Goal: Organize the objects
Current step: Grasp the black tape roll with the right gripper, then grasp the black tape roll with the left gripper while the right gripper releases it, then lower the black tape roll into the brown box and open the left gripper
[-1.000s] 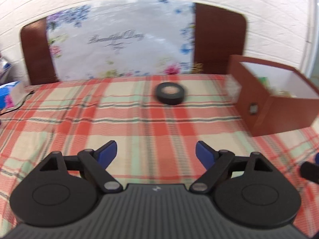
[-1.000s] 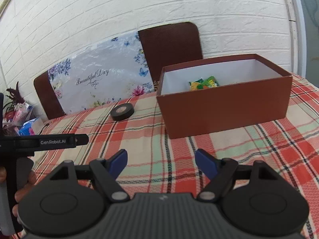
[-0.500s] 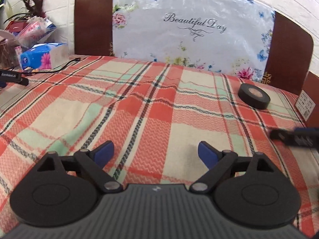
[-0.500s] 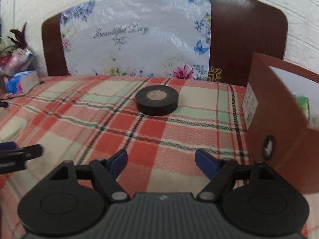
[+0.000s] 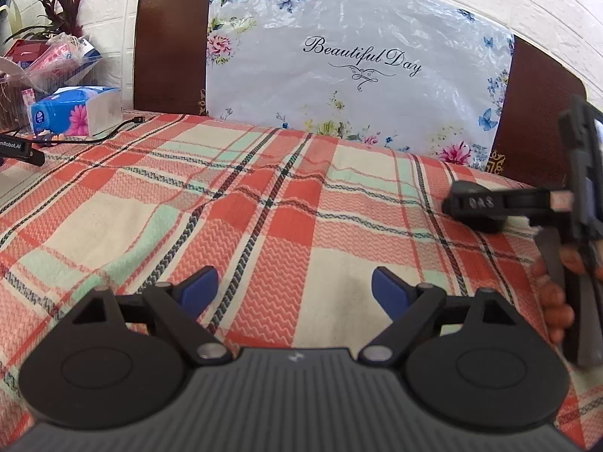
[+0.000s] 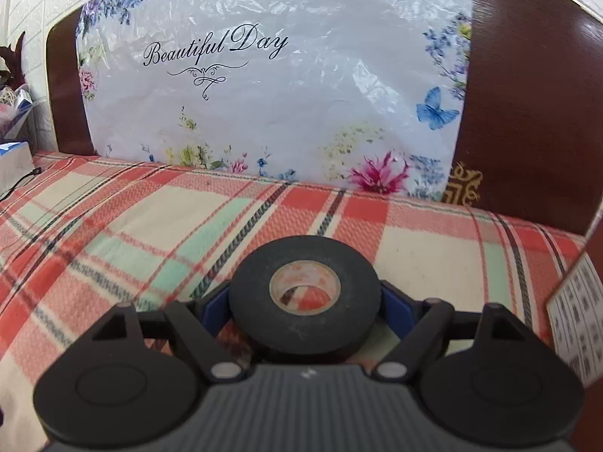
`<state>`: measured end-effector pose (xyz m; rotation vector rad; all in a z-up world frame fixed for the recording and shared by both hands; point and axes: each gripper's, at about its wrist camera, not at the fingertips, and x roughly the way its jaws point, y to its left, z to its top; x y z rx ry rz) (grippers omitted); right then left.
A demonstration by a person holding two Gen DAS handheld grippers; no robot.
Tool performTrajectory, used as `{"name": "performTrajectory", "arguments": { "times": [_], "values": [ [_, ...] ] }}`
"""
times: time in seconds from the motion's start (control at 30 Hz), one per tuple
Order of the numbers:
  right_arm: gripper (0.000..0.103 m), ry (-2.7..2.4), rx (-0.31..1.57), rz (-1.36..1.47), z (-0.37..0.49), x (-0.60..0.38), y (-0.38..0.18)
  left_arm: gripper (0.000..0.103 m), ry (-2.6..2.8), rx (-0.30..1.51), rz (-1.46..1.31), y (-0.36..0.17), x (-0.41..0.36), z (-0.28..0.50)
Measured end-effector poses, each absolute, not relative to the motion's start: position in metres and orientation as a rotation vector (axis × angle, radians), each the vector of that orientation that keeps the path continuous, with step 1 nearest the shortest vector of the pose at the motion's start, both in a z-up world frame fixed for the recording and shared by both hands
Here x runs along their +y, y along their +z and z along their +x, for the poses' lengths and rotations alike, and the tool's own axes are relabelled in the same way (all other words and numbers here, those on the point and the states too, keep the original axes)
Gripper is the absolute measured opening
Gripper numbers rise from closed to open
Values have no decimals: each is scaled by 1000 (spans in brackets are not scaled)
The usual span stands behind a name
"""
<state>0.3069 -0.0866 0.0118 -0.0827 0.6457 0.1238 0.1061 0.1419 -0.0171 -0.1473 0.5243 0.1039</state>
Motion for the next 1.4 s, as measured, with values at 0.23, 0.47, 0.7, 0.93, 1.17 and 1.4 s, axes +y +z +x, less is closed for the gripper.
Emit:
{"name": "performTrajectory", "arguments": {
  "times": [0.23,0.47,0.7,0.93,1.17,1.4],
  "values": [
    [81,222,689,-108,184,-108,15,94,68,555,-158,-18,145,110],
    [83,73,694,-107,47,-196,22,96,-17,654,-107,-8,113,102],
    [93,31,667,5,7,-232,21,89,-563,720,-30,30,-24,53],
    [83,51,648,-39,4,-225,16,72,-663,962,-3,16,-87,59],
    [77,71,648,-24,4,-225,15,36,-684,965,24,10,-104,54],
    [76,47,498,68,1,-239,49,35,-704,773,49,70,-115,55]
  ]
}}
